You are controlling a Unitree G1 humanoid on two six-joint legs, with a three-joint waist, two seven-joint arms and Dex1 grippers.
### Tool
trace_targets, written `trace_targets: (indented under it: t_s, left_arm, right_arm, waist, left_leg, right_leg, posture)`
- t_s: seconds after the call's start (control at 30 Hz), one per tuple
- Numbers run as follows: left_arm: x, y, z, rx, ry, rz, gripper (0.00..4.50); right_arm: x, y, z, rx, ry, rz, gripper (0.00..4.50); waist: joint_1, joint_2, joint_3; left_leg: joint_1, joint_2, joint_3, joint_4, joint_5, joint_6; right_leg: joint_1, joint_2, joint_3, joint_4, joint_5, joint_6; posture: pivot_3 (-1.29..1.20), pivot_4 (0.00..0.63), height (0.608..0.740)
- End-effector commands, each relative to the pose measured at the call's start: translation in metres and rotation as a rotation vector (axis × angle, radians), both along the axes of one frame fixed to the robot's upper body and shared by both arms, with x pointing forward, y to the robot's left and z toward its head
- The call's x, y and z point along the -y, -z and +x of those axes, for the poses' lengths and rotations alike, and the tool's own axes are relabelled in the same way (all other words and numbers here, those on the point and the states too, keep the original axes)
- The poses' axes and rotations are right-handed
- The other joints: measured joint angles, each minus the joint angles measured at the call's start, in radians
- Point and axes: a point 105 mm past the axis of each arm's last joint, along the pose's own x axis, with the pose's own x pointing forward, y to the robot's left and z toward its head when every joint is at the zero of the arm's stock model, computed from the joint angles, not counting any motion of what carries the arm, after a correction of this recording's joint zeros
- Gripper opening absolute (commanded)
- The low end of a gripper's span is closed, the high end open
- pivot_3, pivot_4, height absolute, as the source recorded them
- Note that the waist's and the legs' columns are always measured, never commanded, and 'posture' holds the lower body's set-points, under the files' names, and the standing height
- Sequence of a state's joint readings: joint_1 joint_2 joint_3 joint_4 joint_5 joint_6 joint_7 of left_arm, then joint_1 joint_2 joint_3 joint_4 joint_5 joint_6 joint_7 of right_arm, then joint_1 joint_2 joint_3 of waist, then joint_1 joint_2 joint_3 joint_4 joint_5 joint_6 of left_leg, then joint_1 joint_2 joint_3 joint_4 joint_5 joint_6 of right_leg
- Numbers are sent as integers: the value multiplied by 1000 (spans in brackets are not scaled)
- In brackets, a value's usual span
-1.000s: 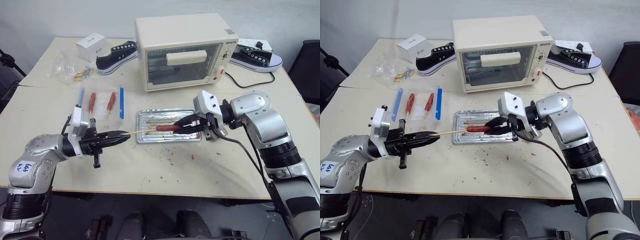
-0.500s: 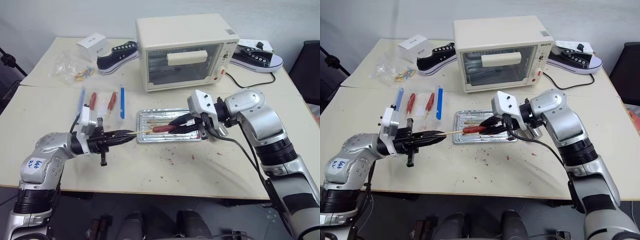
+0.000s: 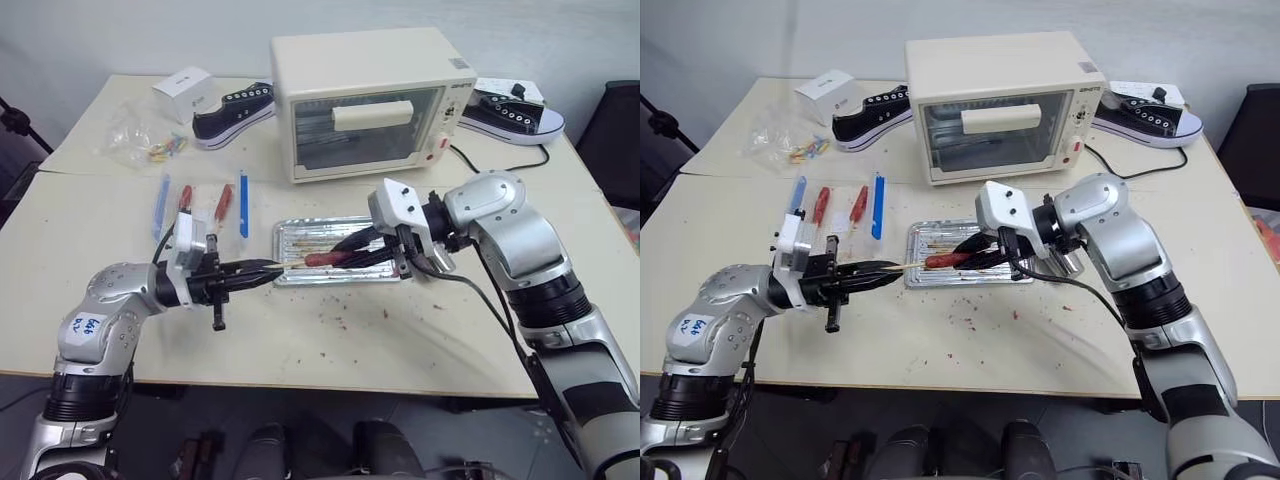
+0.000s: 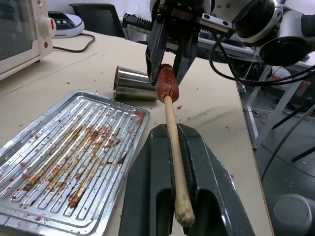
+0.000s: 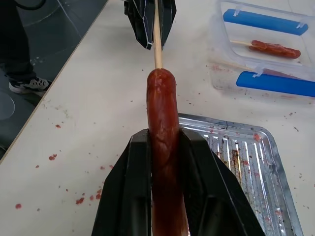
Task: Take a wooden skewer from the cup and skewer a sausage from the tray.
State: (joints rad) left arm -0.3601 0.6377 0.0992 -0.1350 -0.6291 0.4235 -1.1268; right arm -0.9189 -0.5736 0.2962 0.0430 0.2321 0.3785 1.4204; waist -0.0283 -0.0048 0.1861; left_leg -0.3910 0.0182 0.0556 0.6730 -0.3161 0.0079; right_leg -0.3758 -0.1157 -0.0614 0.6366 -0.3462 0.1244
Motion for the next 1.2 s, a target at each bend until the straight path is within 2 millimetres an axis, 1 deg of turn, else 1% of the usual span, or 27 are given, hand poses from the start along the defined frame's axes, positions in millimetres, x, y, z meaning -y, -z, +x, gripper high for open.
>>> trace_targets:
  t_s: [0.03, 0.17, 0.27, 0.43, 0.53, 0.57, 0.63, 0.7, 0.73, 0.77, 0.83, 0.87, 0.9, 0.93, 1.0, 1.07, 1.2]
  left_arm:
    - [4, -5, 2, 38, 10, -4, 0]
    - [5, -5, 1, 43, 8, -10, 0]
    - [3, -5, 1, 48, 1, -15, 0]
    - [-9, -4, 0, 62, -46, -33, 0]
    - [-16, -2, -2, 67, -82, -44, 0]
    - [-19, -2, -3, 69, -103, -50, 0]
    - [-30, -2, -4, 77, -168, -67, 0]
    - [-41, -3, -5, 92, -247, -91, 0]
    - [-51, -7, -4, 110, -318, -127, 0]
    - [-60, -10, -3, 129, -387, -158, 0]
    - [-81, -17, 2, 172, -561, -239, 0]
    - [-89, -19, 4, 176, -626, -277, 0]
    - [-97, -21, 6, 185, -690, -309, 0]
    - [-104, -22, 9, 188, -744, -330, 0]
    - [-113, -24, 14, 198, -829, -366, 0]
    - [-119, -23, 25, 193, -914, -391, 0]
    - [-122, -20, 48, 179, -1003, -391, 0]
  right_arm:
    - [-11, -16, -9, 49, -64, 24, 802]
    - [-11, -15, -10, 32, -54, 34, 802]
    - [-9, -16, -9, 40, -29, 52, 1435]
    - [4, -22, -13, 43, -36, 63, 3109]
    - [10, -37, -16, 98, -32, 158, 4187]
    - [17, -41, -17, 98, -11, 193, 4473]
    - [32, -46, -19, 101, 49, 261, 4473]
    - [47, -44, -24, 94, 102, 327, 4473]
    - [57, -43, -30, 71, 121, 409, 4473]
    - [68, -41, -33, 80, 171, 480, 4473]
    - [88, -34, -32, 90, 307, 550, 4473]
    - [96, -38, -31, 121, 374, 633, 4473]
    - [103, -36, -33, 139, 438, 690, 4473]
    - [108, -32, -36, 172, 478, 714, 4473]
    - [112, -21, -43, 205, 536, 712, 4473]
    - [115, -15, -46, 223, 613, 758, 4473]
    - [115, -8, -49, 235, 680, 783, 4473]
  waist:
    - [0, 0, 0]
    - [0, 0, 0]
    - [0, 0, 0]
    - [0, 0, 0]
    - [0, 0, 0]
    - [0, 0, 0]
    - [1, 0, 0]
    - [4, 0, 0]
    - [5, 0, 0]
    - [7, -1, 0]
    - [12, -1, 0]
    - [15, -1, 0]
    - [16, -1, 0]
    - [15, -1, 0]
    - [21, -1, 0]
    - [25, -1, 0]
    - [28, -1, 0]
  left_leg:
    - [0, 0, 0, 0, 0, 0]
    - [0, 0, 0, 0, 0, 0]
    - [0, 0, 0, 0, 0, 0]
    - [0, 0, 0, 0, 0, 0]
    - [0, 0, 0, 0, 0, 0]
    - [0, 0, 0, 0, 0, 0]
    - [0, 0, 0, 0, 0, 0]
    - [0, 0, -1, 0, 0, 1]
    - [0, 0, -1, 0, 0, 1]
    - [0, 0, -1, 0, -1, 1]
    - [0, 0, -2, 0, -1, 1]
    - [0, 0, -2, 0, -1, 1]
    - [0, 0, -2, 0, -1, 1]
    - [0, 0, -2, 1, -1, 1]
    - [1, 0, -1, 1, -1, 1]
    - [2, 0, 0, 0, -1, 1]
    - [2, -1, 1, 1, -1, 1]
  right_leg:
    - [0, 0, 0, 0, 0, 0]
    - [0, 0, 0, 0, 0, 0]
    - [0, 0, 0, 0, 0, 0]
    - [0, 0, 0, 0, 0, 0]
    - [0, 0, 0, 0, 0, 0]
    - [0, 0, 0, 0, 0, 0]
    - [0, -1, 0, 0, 0, 0]
    - [0, -1, 0, 0, 0, 0]
    - [1, -1, 0, -1, 0, 0]
    - [1, -2, 0, -1, 0, 0]
    - [3, -2, -1, -2, 0, 0]
    - [3, -2, -1, -2, 0, 0]
    - [3, -2, 0, -2, 0, 0]
    - [3, -2, 0, -1, 0, 0]
    - [2, -1, 0, 0, 0, 0]
    - [2, -1, 2, 0, 0, 0]
    - [2, -1, 3, 1, 0, 0]
  posture:
    - [0, 150, 740]
    - [0, 150, 740]
    - [0, 150, 740]
    - [0, 150, 740]
    - [0, 150, 740]
    - [0, 150, 740]
    - [0, 150, 740]
    - [0, 150, 740]
    - [0, 150, 740]
    - [0, 150, 740]
    - [0, 150, 740]
    - [0, 150, 740]
    - [0, 150, 740]
    - [0, 150, 740]
    - [0, 150, 740]
    - [0, 150, 740]
    - [0, 150, 740]
